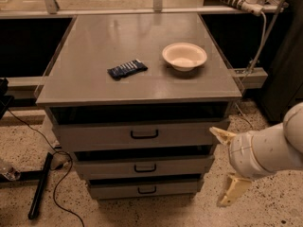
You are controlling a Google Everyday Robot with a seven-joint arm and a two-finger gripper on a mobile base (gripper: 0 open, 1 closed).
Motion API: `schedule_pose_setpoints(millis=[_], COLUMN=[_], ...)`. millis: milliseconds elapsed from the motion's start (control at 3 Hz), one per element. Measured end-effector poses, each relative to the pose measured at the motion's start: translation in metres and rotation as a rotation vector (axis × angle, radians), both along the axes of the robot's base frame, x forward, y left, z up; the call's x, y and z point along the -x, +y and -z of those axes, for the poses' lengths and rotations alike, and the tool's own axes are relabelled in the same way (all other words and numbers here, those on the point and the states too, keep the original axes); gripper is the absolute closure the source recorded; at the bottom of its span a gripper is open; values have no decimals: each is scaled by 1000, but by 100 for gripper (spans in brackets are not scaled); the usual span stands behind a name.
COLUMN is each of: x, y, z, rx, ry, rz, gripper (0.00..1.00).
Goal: Open bottom drawer
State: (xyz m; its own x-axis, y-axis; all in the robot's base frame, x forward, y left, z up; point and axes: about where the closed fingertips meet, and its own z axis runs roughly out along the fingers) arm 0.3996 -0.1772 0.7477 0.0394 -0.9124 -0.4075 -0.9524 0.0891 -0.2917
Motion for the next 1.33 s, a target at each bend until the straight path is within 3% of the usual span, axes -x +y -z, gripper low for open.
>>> schedule_pose_setpoints(millis=[333, 667, 1000, 1333], x=[-5, -9, -9, -7], y=[-8, -19, -19, -19], z=[46, 94, 94, 115], rx=[-37, -66, -66, -82], ry=[-17, -7, -7, -1], rz=[-38, -28, -28, -27], gripper=[0, 0, 0, 0])
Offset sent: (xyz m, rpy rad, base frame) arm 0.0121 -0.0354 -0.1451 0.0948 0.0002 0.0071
